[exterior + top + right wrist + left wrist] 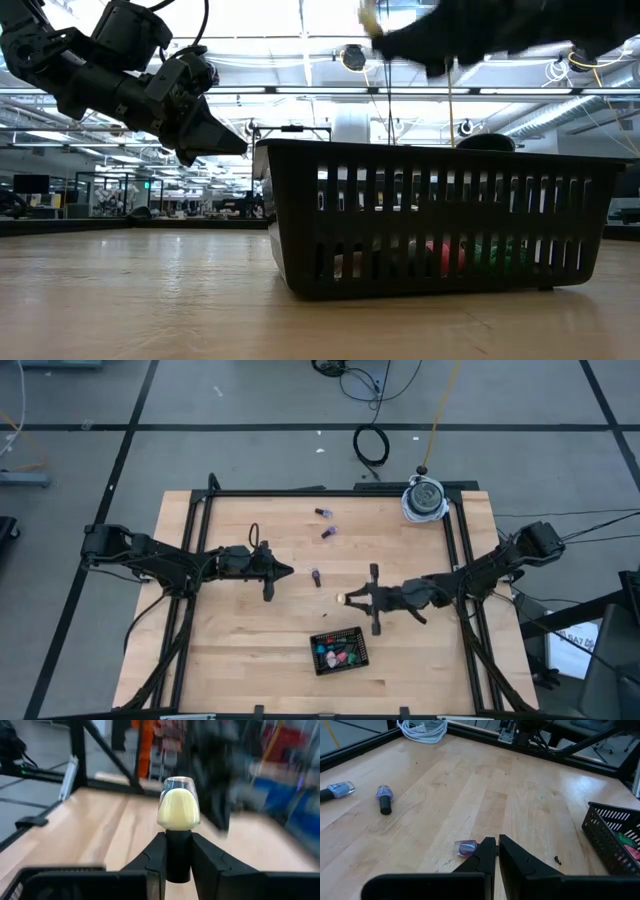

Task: Pick & Place Nail Polish
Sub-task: Put the yellow nail polish bottle into the black bin

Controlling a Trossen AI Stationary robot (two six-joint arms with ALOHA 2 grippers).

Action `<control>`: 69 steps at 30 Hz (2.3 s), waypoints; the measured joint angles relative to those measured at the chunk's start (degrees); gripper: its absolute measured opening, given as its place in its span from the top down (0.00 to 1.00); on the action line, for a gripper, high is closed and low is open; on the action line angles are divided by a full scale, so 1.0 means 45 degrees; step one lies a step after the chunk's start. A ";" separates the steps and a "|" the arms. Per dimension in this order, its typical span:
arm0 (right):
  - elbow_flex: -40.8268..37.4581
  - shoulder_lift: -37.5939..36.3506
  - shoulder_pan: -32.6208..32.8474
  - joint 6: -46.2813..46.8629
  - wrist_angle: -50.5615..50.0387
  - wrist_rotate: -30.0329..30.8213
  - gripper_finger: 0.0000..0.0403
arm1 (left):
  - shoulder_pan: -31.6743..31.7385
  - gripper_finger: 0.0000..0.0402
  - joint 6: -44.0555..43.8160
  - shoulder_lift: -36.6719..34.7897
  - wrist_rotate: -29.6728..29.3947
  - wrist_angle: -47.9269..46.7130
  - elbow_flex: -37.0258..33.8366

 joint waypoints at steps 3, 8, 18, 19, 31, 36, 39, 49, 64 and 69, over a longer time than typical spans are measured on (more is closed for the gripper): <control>0.0005 -0.0010 0.0320 -0.1537 0.0782 0.0411 0.88 | -0.0001 0.95 0.0000 -0.0002 0.0000 -0.0003 0.0000; 0.0005 -0.0007 0.0174 0.0055 -0.0585 0.0949 0.88 | 0.0001 0.95 0.0000 -0.0005 -0.0004 0.0001 0.0000; 0.0000 0.0001 -0.0501 0.3180 -0.0339 -0.6944 0.88 | -0.0002 0.95 0.0000 -0.0003 -0.0004 0.0001 0.0000; 0.0000 0.0001 -0.0501 0.3143 0.0253 -0.7553 0.88 | -0.0004 0.95 0.0000 -0.0003 0.0001 0.0004 0.0000; -0.0683 0.0166 -0.0526 0.3052 -0.0819 -0.3869 0.88 | -0.0004 0.95 0.0000 -0.0001 -0.0003 0.0006 0.0000; -0.1053 0.0161 -0.0521 0.1227 0.0258 -0.1072 0.88 | -0.0001 0.95 0.0000 -0.0005 -0.0004 0.0006 0.0000; -0.1253 0.0161 -0.0463 -0.0222 0.2276 -0.0873 0.88 | -0.0004 0.95 0.0000 -0.0005 0.0001 0.0025 0.0000; -0.1477 0.0142 -0.0888 0.1754 0.1316 -0.1423 0.88 | -0.0002 0.95 0.0000 -0.0005 0.0000 0.0088 0.0000; -0.1477 0.0142 -0.1249 0.3680 0.3902 -0.8642 0.88 | -0.0003 0.95 0.0000 -0.0005 0.0000 0.0092 0.0000; -0.1477 0.0203 -0.1249 0.3896 0.1112 -0.7591 0.88 | 0.0001 0.95 0.0000 -0.0005 -0.0001 0.0093 0.0000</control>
